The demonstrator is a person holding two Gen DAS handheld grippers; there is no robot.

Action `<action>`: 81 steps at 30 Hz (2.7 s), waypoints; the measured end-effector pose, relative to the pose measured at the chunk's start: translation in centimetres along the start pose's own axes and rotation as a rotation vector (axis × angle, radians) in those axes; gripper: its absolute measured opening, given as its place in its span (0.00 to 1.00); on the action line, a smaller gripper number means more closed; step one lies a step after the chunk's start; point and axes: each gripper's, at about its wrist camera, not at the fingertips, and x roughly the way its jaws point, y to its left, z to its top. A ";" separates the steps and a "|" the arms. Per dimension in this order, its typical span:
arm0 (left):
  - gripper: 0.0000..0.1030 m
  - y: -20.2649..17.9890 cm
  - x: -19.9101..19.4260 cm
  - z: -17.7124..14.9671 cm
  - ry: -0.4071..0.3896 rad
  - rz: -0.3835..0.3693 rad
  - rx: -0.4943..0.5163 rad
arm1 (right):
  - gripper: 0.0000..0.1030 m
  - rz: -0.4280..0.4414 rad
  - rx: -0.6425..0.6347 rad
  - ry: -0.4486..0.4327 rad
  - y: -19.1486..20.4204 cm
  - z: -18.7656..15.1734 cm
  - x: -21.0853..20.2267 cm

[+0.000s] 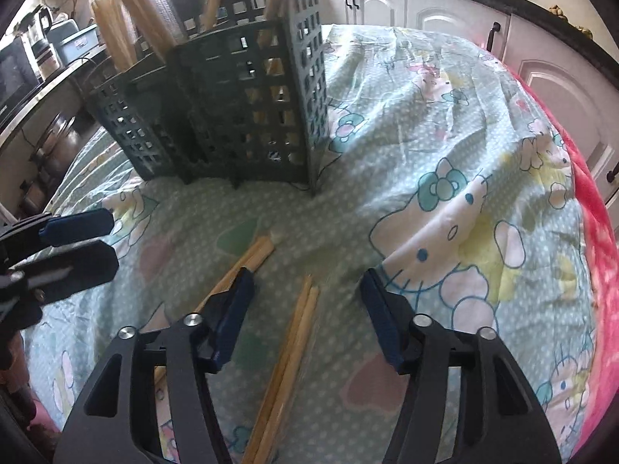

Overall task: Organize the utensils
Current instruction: 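Close the left tool on a chopstick while the right tool grasps another, then lift both held chopsticks up over the green caddy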

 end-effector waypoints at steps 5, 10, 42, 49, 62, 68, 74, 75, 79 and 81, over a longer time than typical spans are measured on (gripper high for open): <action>0.51 -0.6 1.7 0.2 0.039 -0.010 0.011 | 0.39 0.003 0.005 0.000 -1.0 0.3 0.2; 0.49 -2.1 3.4 0.3 0.065 -0.026 0.045 | 0.23 0.031 0.043 0.016 -2.7 0.5 0.0; 0.07 -2.5 3.8 2.9 0.048 -0.018 0.072 | 0.05 0.124 0.074 -0.234 -2.8 2.9 -12.4; 0.07 -1.3 -2.8 3.7 -0.103 -0.054 0.027 | 0.05 0.170 0.014 -0.311 -0.2 4.0 -16.0; 0.07 0.3 -14.0 6.5 -0.386 -0.076 -0.026 | 0.03 0.228 -0.115 -0.412 4.6 6.6 -20.7; 0.07 -0.6 -17.5 7.8 -0.481 -0.074 0.002 | 0.03 0.250 -0.160 -0.467 6.3 8.6 -22.4; 0.07 -1.3 -21.0 10.2 -0.578 -0.060 0.022 | 0.03 0.263 -0.201 -0.530 7.8 11.6 -24.3; 0.07 -1.3 -21.5 10.4 -0.589 -0.055 0.023 | 0.03 0.263 -0.204 -0.538 8.0 12.1 -24.6; 0.07 -1.6 -22.8 12.4 -0.629 -0.033 0.032 | 0.03 0.271 -0.210 -0.576 8.3 14.5 -25.5; 0.07 -1.7 -23.1 13.2 -0.640 -0.022 0.035 | 0.03 0.270 -0.209 -0.596 8.3 15.4 -26.0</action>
